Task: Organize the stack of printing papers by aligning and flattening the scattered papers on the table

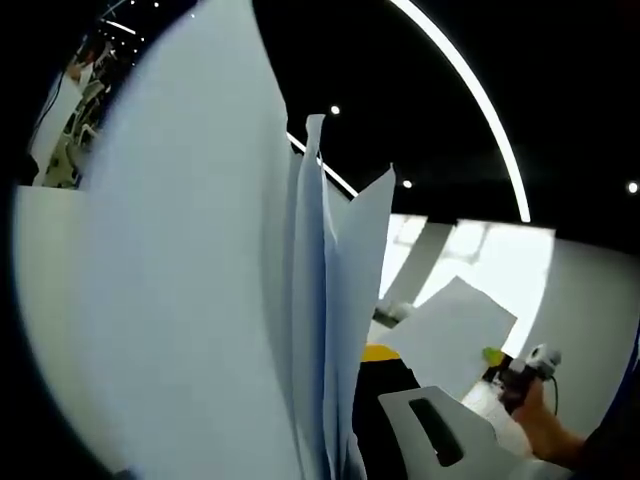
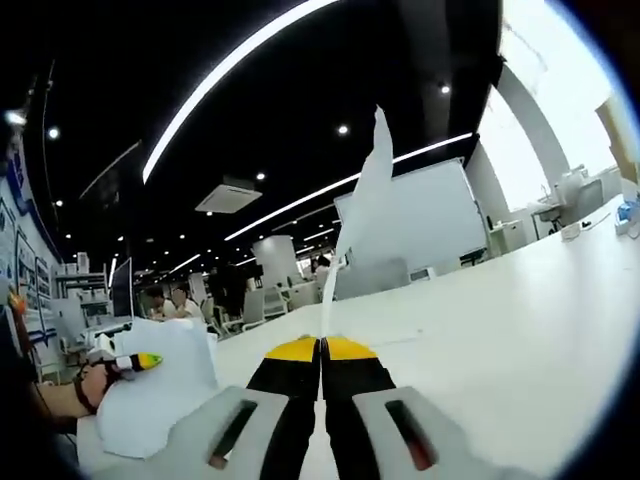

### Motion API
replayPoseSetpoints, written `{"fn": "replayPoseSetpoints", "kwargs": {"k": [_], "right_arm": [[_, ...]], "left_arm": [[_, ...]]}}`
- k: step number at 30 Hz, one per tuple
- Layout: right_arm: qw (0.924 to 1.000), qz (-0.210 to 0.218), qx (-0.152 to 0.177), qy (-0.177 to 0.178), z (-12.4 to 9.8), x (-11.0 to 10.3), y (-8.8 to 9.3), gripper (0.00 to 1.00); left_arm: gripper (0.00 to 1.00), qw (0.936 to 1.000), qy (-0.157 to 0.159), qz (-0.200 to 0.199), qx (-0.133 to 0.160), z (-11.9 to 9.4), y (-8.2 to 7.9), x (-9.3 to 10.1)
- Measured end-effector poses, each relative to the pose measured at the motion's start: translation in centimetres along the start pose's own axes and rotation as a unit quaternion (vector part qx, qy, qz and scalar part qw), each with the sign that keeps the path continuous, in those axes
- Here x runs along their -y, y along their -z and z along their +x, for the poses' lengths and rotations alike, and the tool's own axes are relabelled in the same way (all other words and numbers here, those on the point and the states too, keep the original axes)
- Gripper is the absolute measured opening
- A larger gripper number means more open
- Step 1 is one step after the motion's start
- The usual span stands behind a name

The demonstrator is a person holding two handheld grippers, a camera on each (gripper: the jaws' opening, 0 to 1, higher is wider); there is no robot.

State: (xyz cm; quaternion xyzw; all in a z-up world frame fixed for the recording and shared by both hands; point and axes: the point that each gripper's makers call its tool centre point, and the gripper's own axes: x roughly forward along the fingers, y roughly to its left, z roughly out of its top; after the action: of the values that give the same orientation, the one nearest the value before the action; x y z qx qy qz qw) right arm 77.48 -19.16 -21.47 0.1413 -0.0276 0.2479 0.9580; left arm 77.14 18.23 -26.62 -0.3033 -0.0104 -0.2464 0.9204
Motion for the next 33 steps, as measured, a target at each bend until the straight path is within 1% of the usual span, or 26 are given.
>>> {"fn": "replayPoseSetpoints", "kwargs": {"k": [3,9,23,27,30,31,33], "right_arm": [[1.0000,-0.003,0.001,-0.003,0.0,-0.2,-0.1,0.00],[0.9999,0.006,0.002,-0.012,0.0,-0.5,-0.2,0.00],[0.9999,-0.006,0.010,0.002,-0.1,-0.1,-0.5,0.00],[0.9999,-0.009,0.011,0.002,-0.1,-0.3,-0.6,0.00],[0.9998,-0.013,0.015,-0.002,-0.3,-0.6,-1.0,0.00],[0.9998,-0.007,0.018,-0.003,-0.3,-0.7,-1.2,0.00],[0.9979,0.045,0.033,-0.032,-0.4,-1.5,-2.2,0.00]], "left_arm": [[0.06,1.0000,0.000,0.000,0.000,0.0,0.0,0.0],[0.06,1.0000,0.000,-0.001,0.000,0.0,0.0,0.1],[0.06,1.0000,0.001,-0.004,0.001,0.1,0.0,0.4],[0.06,1.0000,0.001,-0.005,0.001,0.1,0.0,0.4],[0.06,1.0000,0.000,-0.005,0.001,0.1,0.0,0.3],[0.06,1.0000,0.001,-0.005,0.001,0.1,0.0,0.3],[0.06,1.0000,0.000,-0.004,0.001,0.0,0.0,0.2]]}}
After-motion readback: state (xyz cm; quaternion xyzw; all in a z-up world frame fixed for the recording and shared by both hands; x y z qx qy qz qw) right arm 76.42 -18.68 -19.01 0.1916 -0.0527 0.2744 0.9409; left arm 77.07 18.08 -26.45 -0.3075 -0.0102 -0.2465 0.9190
